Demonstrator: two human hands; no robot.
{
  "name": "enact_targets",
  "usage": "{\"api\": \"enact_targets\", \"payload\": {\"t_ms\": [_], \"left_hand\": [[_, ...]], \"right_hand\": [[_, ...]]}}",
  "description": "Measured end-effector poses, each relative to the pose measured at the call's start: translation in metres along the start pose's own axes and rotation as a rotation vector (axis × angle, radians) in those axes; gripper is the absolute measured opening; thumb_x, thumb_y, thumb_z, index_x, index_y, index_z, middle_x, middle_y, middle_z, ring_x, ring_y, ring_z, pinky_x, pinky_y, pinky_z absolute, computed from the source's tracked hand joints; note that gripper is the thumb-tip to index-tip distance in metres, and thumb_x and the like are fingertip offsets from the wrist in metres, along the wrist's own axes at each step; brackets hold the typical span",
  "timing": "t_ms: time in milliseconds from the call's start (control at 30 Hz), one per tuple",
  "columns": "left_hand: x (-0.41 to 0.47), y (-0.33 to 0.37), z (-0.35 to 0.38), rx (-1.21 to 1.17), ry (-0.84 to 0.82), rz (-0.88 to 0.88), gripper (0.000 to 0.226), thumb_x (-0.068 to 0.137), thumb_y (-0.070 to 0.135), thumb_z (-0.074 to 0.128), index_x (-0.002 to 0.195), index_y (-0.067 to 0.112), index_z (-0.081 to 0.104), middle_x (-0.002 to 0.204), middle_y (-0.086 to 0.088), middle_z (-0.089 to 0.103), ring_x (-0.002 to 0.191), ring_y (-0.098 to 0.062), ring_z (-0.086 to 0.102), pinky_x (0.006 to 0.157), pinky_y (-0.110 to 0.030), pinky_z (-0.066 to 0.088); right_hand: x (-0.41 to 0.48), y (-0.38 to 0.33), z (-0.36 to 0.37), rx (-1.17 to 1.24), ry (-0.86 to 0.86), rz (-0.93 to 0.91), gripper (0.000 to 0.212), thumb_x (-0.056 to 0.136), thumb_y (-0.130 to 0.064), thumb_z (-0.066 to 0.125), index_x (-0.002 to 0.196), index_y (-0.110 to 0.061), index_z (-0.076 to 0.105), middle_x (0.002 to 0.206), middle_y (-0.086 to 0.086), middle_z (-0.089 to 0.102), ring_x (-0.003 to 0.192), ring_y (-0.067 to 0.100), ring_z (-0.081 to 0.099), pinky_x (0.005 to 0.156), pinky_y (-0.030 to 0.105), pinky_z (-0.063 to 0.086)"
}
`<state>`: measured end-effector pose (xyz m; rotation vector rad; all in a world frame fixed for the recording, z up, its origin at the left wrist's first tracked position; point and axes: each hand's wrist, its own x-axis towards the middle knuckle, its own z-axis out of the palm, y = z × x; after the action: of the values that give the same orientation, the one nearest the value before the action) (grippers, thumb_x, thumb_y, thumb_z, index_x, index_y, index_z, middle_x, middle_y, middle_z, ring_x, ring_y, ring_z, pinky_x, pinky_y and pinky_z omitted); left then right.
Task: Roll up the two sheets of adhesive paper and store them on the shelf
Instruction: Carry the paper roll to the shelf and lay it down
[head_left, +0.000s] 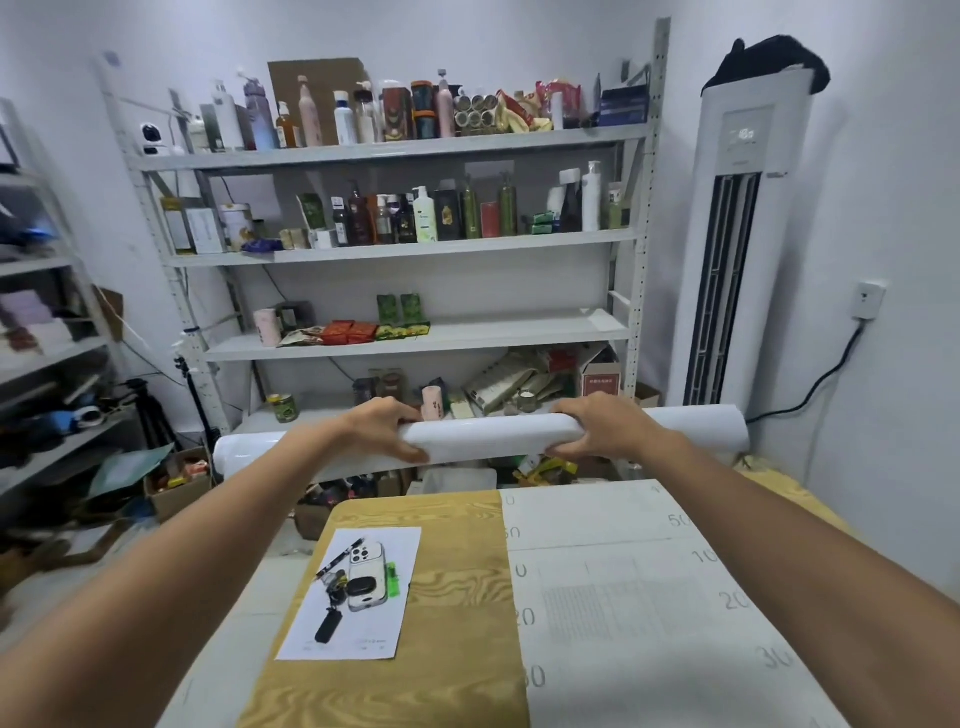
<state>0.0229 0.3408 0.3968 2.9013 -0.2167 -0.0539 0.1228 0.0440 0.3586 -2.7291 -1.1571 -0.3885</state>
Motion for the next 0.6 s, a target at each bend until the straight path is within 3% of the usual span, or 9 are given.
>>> {"api": "enact_targets", "payload": {"t_ms": [367, 600], "left_hand": [[0.055, -0.086, -0.033, 0.089, -0.024, -0.014, 0.049, 0.076, 0.031, 0.073, 0.118, 0.013, 0.056, 0.105, -0.002, 0.057, 0.094, -0.017, 0.054, 0.084, -0.028, 0.046], [0.085, -0.124, -0.029, 0.097, -0.032, 0.056, 0.045, 0.075, 0.031, 0.072, 0.114, 0.015, 0.056, 0.104, -0.003, 0.059, 0.093, -0.016, 0.055, 0.076, -0.023, 0.042]], "right_hand": [[0.101, -0.015, 0.012, -0.017, -0.006, 0.019, 0.043, 0.076, -0.055, 0.062, 0.11, -0.029, 0.059, 0.102, -0.007, 0.068, 0.087, 0.014, 0.06, 0.075, 0.033, 0.049], [0.122, -0.03, 0.022, -0.089, -0.016, 0.093, 0.046, 0.076, -0.056, 0.06, 0.114, -0.029, 0.057, 0.103, -0.007, 0.067, 0.089, 0.015, 0.06, 0.073, 0.031, 0.047]]}}
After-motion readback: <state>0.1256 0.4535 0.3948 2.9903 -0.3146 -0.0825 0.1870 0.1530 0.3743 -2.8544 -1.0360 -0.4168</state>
